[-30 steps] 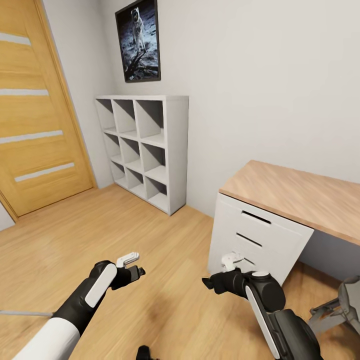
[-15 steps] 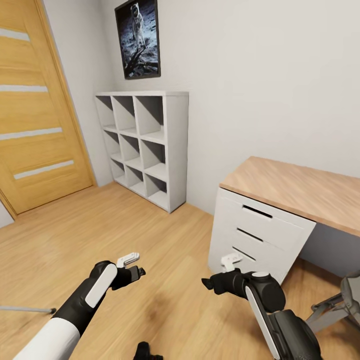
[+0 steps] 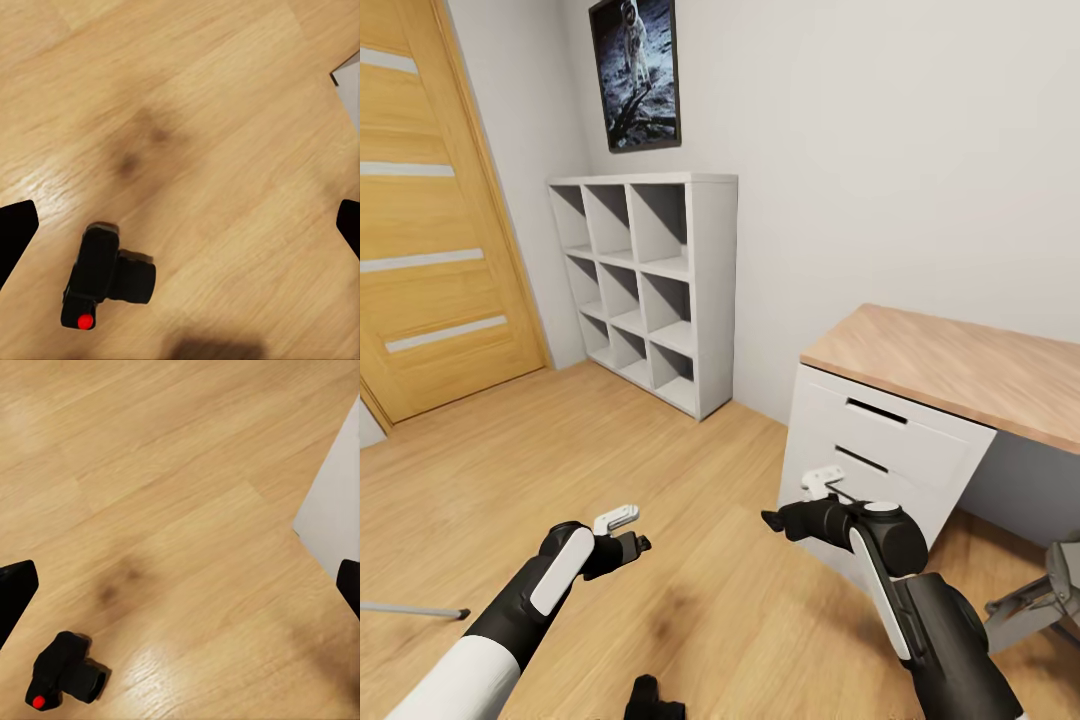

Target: Attach the digital camera to the camera tripod in the bedroom.

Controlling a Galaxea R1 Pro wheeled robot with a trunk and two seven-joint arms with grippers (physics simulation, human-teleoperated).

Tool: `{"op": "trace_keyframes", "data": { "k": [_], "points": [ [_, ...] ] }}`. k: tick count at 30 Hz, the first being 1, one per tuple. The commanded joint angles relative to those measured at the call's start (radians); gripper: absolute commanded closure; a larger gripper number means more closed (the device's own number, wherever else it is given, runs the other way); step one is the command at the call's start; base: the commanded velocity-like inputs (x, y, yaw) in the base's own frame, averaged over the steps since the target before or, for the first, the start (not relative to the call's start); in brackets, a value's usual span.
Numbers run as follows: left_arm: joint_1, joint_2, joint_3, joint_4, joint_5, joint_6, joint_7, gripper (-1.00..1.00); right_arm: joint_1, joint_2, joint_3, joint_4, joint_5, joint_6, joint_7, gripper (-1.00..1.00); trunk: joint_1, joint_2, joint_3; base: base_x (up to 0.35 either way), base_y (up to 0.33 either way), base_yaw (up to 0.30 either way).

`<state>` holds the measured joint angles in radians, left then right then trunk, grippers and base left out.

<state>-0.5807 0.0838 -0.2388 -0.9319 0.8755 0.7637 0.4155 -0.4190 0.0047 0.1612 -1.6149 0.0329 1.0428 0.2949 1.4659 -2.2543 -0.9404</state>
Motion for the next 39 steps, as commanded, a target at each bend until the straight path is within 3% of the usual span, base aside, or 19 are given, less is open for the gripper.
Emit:
{"op": "trace_keyframes", "data": {
  "k": [1,13,35,39],
  "points": [
    [-0.001,0.001,-0.004,-0.001,0.011,0.0,0.01,-1.0,-0.001,0.0,0.0,-0.001,0.004,0.004,0.004,-1.0,0.004,-0.008,-0.004,0.0,0.0,0.0],
    [0.0,0.002,-0.004,-0.001,0.007,0.0,0.014,-1.0,-0.018,0.003,0.001,0.0,-0.026,0.0,0.0,-1.0,0.05,-0.092,-0.042,0.0,0.0,0.0],
    [0.008,0.001,-0.013,-0.002,0.01,0.009,0.004,-1.0,0.014,-0.001,0.004,0.116,-0.016,0.004,-0.001,-1.0,0.134,-0.246,-0.111,0.0,0.0,0.0],
    [0.007,0.001,-0.019,-0.003,0.011,0.017,0.003,-1.0,0.024,-0.002,0.003,0.128,-0.015,0.004,-0.003,-1.0,0.136,-0.247,-0.126,0.0,0.0,0.0]
  ]
}}
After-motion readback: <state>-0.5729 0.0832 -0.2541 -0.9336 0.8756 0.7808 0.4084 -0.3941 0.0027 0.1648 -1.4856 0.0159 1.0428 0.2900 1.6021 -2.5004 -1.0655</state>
